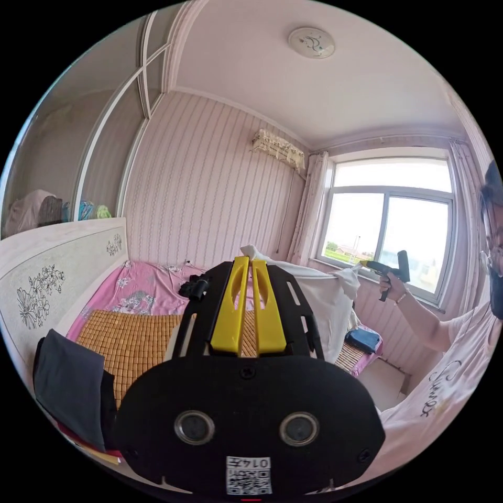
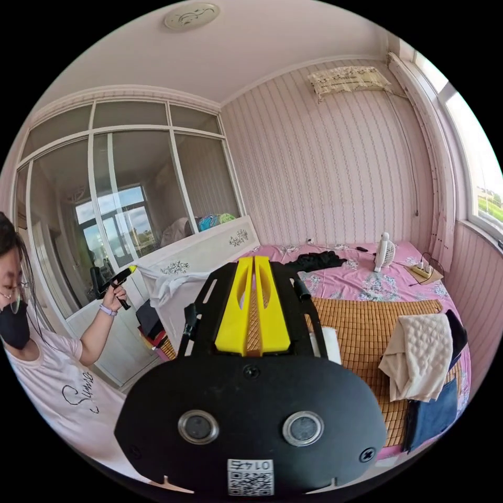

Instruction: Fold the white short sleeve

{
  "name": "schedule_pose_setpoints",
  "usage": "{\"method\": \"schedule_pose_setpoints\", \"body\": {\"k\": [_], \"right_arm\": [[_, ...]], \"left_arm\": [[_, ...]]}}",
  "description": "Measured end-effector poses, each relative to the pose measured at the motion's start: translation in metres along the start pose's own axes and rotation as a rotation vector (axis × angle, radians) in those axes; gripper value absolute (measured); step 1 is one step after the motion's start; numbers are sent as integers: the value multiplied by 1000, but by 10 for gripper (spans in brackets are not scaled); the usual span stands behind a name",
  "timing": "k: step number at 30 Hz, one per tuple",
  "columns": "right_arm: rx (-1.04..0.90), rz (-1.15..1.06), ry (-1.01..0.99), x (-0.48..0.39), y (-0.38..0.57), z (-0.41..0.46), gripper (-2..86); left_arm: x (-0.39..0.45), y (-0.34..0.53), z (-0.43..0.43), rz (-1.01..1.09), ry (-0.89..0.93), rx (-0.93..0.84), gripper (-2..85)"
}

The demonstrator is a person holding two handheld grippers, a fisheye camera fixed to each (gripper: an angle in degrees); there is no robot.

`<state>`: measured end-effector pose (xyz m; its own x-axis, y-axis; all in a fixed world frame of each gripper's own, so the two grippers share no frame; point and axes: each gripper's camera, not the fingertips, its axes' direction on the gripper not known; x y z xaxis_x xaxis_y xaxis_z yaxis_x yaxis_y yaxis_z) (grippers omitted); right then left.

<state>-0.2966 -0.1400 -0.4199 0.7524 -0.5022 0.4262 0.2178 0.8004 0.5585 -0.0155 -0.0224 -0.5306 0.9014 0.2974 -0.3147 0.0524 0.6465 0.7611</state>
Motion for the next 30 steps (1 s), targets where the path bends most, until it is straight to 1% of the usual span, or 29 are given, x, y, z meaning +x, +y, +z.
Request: {"method": "schedule_pose_setpoints", "body": {"k": [1,3,7,12,15,20,22,26,28,30], "right_arm": [[-49,-11,26,-4,-5,2,-1],[-71,-26,31,-9,-8,0,-1],[75,-26,6,-22,-3,-35,-2],[163,-10,-80,-34,-11,-75,-2],[268,-110,-77,-65,-20,-115,-2],[471,-278,-76,-120,-35,-191,-2],[545,-359,-84,-147,-48,-225,-2],[610,-451,-54,-175,-69,-253,-2],[601,-476,-16,-180,-83,-250,-2],[553,-456,4,-172,-93,-232,-2]], "left_arm": [[2,-4,-9,10,-3,1,-10],[4,-8,-19,20,-8,-14,-10],[5,-5,-46,26,-35,-11,-10],[1,-15,-90,-4,1,57,-10],[19,-30,-125,68,-6,126,-10],[57,-68,-214,198,18,365,-10],[69,-84,-240,241,22,425,-10],[91,-118,-275,333,8,513,-10],[92,-130,-276,348,-4,521,-10],[85,-139,-262,327,8,481,-10]]}}
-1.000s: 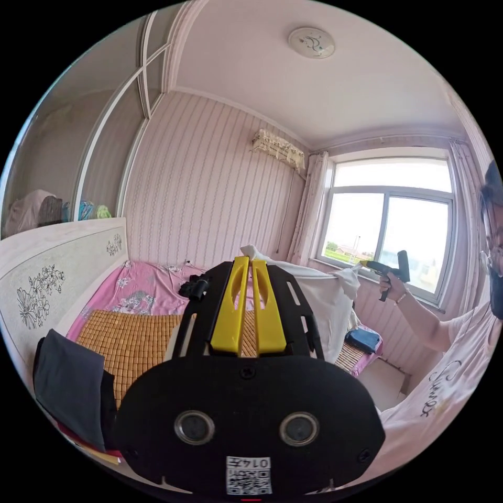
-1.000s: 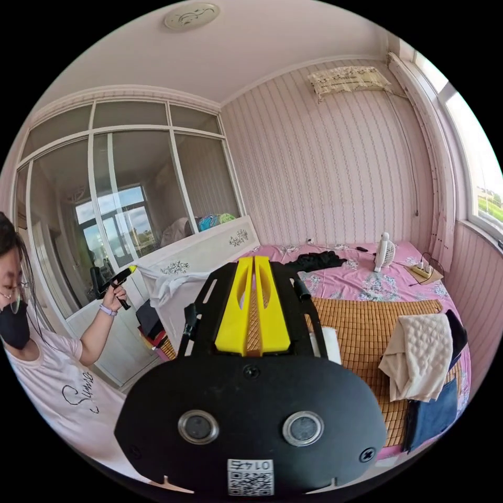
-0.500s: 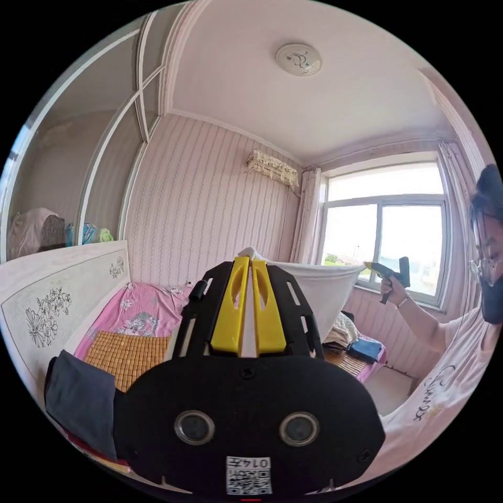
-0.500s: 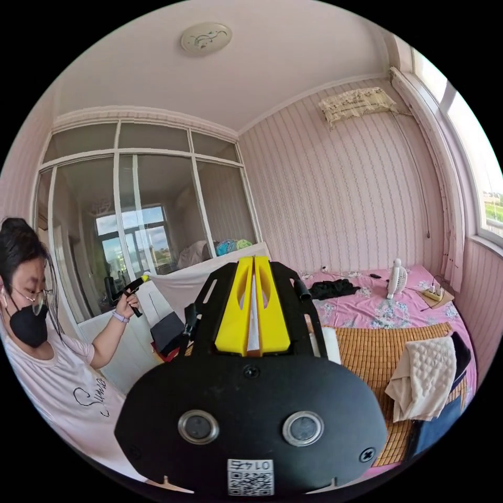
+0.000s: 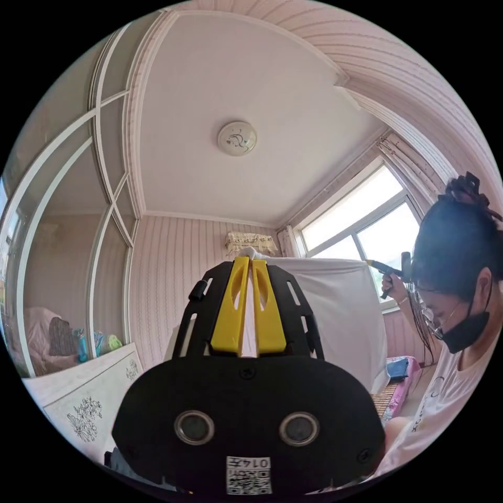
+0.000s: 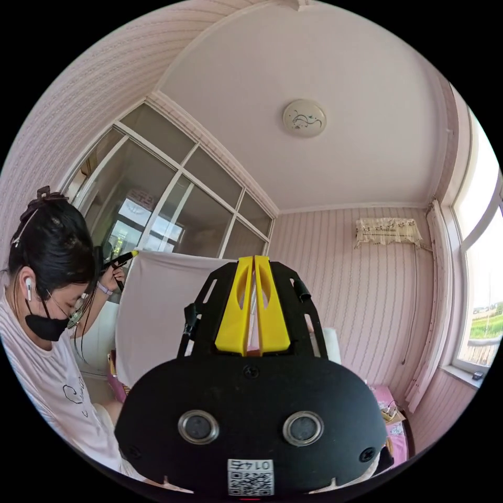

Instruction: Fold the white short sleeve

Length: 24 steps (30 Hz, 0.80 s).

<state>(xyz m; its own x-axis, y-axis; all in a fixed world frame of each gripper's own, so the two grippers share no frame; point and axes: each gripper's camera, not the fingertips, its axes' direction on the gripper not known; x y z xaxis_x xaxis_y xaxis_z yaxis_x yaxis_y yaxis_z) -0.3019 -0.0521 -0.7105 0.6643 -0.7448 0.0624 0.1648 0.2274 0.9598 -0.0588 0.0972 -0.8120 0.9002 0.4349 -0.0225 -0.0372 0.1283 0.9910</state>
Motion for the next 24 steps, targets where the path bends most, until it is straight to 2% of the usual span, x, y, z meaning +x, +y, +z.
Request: {"method": "schedule_pose_setpoints", "body": {"k": [3,5,7,10,12,15,19,21,24], "right_arm": [[-181,71,35,25,35,55,-2],[-331,120,57,40,73,96,-2],[-553,152,86,58,137,154,-1],[-763,241,113,81,218,213,-1],[-775,311,118,94,245,235,-2],[-638,431,135,120,240,254,-2],[-300,477,97,137,183,245,-1],[-229,437,60,131,174,236,-1],[-271,307,50,106,196,220,-1]], "left_arm": [[-24,28,44,-99,15,-125,-10],[-42,72,90,-166,-35,-280,-10],[-52,112,128,-184,-91,-417,-10],[-72,186,186,-282,-143,-626,-10],[-76,225,213,-316,-180,-718,-10],[-71,243,250,-253,-237,-768,-10],[-79,198,261,-279,-241,-506,-10],[-77,184,259,-256,-248,-431,-10],[-63,192,254,-178,-242,-417,-10]]}}
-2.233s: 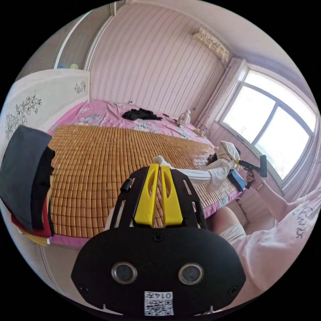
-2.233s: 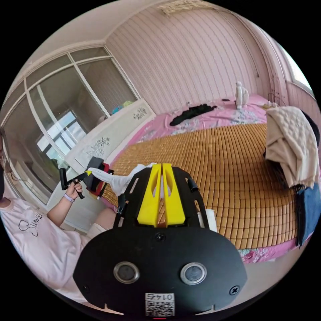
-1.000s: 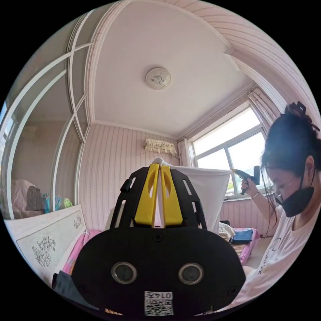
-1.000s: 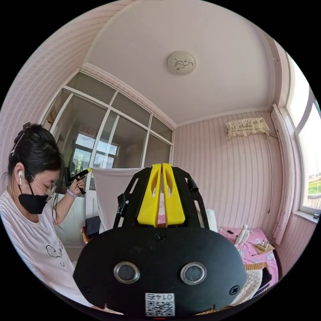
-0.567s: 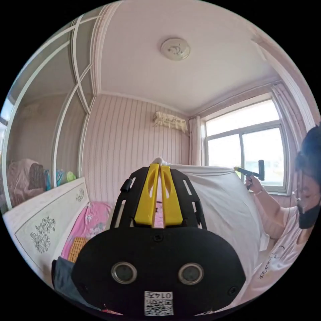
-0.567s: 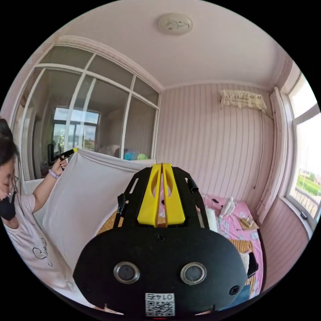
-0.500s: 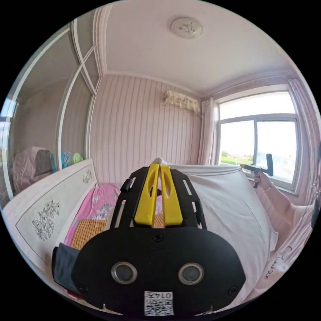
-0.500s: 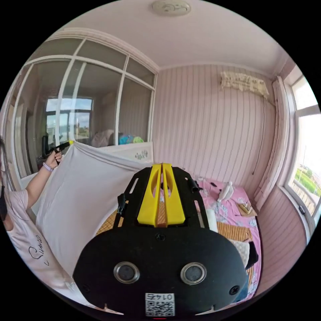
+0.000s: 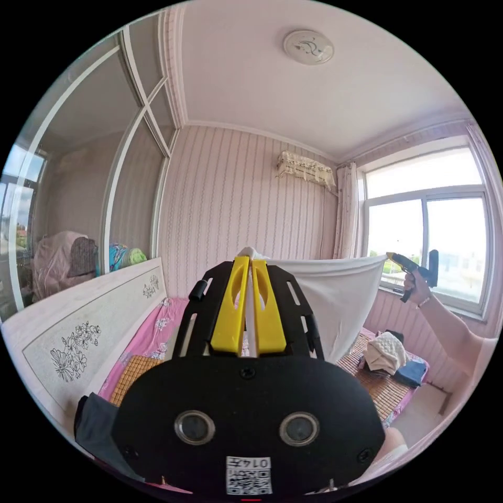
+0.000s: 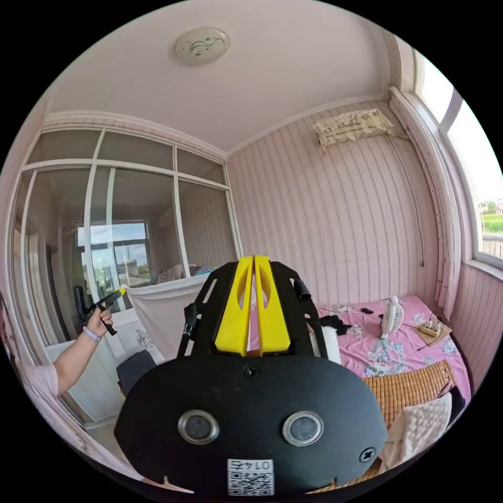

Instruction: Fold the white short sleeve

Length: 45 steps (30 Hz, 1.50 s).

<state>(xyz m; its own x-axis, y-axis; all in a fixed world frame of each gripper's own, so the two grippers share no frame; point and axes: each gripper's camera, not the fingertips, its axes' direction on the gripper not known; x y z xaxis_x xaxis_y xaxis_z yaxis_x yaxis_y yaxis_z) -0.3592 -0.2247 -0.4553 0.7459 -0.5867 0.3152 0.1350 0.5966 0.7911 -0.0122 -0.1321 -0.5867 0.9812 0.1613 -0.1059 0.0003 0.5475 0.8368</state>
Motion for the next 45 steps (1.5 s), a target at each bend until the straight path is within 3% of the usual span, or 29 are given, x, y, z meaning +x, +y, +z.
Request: {"method": "schedule_pose_setpoints", "body": {"k": [5,13,17,20,32,45], "right_arm": [[-175,-123,66,-1,131,-12,-1],[-624,260,77,39,407,-6,-1],[-776,412,139,52,490,-4,-1],[-850,479,147,54,532,-10,-1],[-1057,439,93,25,604,-25,0],[-1192,227,130,-25,646,-16,20]], "left_arm": [[7,110,43,33,62,-276,-10],[11,354,114,-158,82,-729,-10],[17,464,151,-294,112,-949,-10],[30,508,161,-264,103,-1071,-10],[77,564,166,-153,152,-1282,-10],[108,595,156,-152,129,-1295,8]]}}
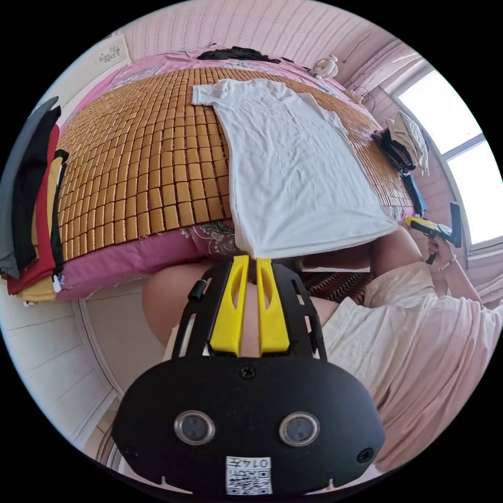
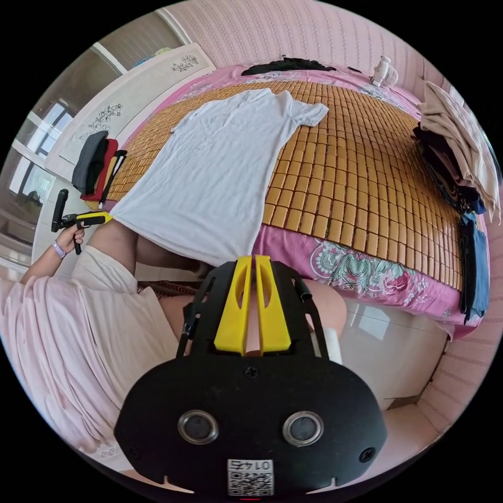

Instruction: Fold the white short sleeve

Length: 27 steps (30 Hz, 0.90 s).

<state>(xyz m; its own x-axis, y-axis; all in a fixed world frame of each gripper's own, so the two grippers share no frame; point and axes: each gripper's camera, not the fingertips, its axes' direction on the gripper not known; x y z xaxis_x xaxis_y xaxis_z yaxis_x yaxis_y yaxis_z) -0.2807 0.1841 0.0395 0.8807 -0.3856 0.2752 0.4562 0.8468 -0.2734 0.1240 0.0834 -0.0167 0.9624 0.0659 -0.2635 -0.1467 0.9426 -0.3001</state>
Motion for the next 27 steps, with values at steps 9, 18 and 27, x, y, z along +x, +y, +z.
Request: {"method": "schedule_pose_setpoints", "body": {"k": [9,18,27], "right_arm": [[52,-64,42,-32,-4,6,60],[85,-219,-36,-98,-80,42,71],[83,-492,-65,-204,-250,110,78]], "left_arm": [[3,25,-22,-25,-16,161,32],[2,-25,-9,16,-85,247,48],[-28,-142,27,-6,-37,357,56]]}}
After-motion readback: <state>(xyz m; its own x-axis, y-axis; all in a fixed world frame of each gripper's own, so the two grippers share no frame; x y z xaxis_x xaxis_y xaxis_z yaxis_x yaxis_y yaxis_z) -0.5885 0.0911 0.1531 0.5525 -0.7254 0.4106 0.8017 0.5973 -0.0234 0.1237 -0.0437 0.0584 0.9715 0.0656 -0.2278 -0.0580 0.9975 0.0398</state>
